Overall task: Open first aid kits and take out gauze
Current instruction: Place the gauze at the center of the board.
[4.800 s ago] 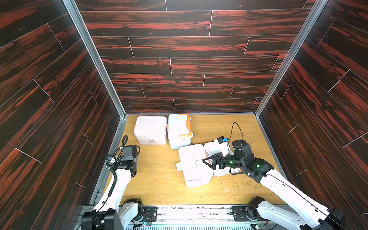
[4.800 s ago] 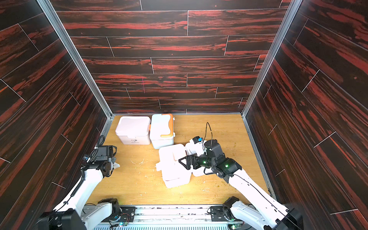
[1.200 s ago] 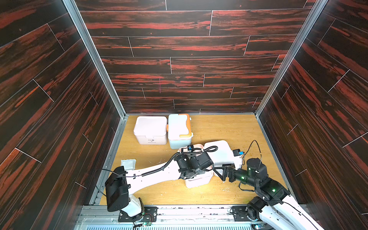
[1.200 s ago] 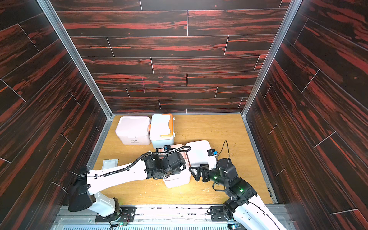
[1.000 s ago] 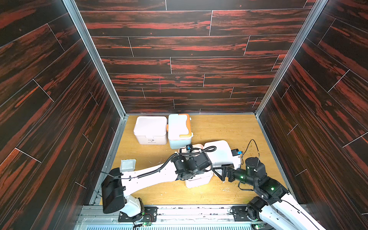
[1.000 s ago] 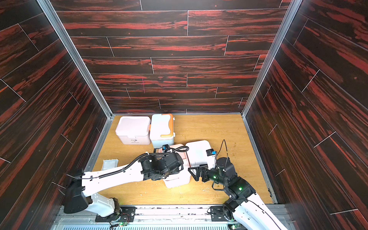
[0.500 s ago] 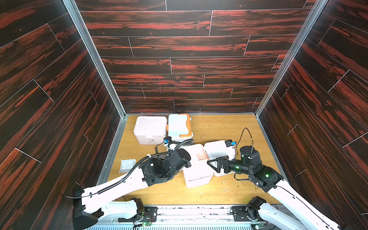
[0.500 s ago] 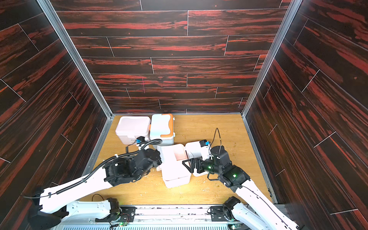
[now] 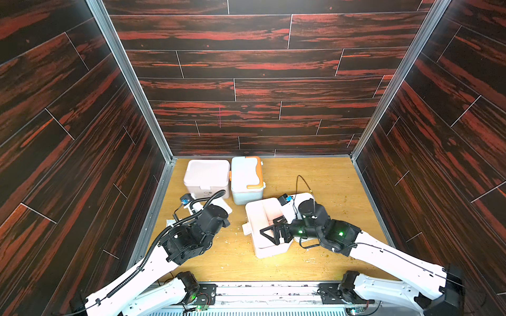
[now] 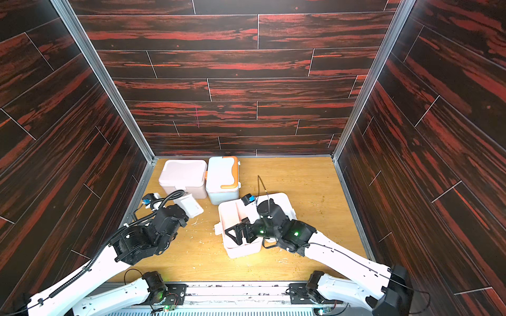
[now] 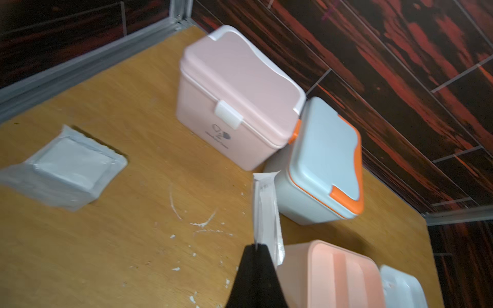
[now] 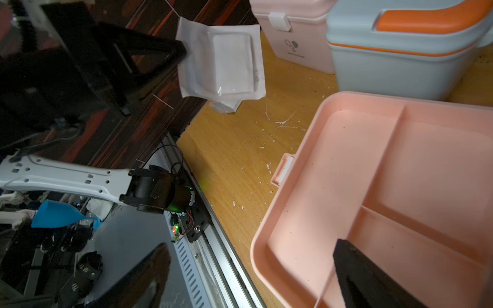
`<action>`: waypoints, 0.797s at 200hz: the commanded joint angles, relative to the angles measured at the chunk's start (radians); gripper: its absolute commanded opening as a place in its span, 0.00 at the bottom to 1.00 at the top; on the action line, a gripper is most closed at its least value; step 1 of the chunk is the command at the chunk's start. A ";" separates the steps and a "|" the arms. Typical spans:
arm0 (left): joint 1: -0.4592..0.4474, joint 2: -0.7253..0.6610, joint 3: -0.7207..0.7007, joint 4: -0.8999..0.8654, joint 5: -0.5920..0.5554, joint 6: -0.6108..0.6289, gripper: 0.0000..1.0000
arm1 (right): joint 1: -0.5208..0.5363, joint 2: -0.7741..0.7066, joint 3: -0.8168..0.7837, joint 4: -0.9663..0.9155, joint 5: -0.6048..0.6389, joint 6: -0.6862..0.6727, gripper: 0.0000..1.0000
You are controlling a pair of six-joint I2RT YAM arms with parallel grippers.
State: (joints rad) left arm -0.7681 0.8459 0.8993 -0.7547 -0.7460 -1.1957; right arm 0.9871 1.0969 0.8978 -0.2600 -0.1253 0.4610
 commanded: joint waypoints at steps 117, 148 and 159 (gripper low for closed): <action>0.553 0.201 -0.374 0.367 0.329 -0.155 0.00 | 0.015 0.071 0.055 -0.020 0.002 -0.114 0.99; 0.582 0.252 -0.403 0.399 0.343 -0.191 0.00 | 0.015 0.066 0.025 -0.001 0.011 -0.100 0.99; 0.590 0.261 -0.411 0.406 0.343 -0.203 0.00 | 0.014 0.061 0.019 0.004 0.012 -0.098 0.99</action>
State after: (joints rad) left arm -0.1947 1.0901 0.5079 -0.3981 -0.4183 -1.3418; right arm 0.9981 1.1587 0.9405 -0.2676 -0.0994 0.3683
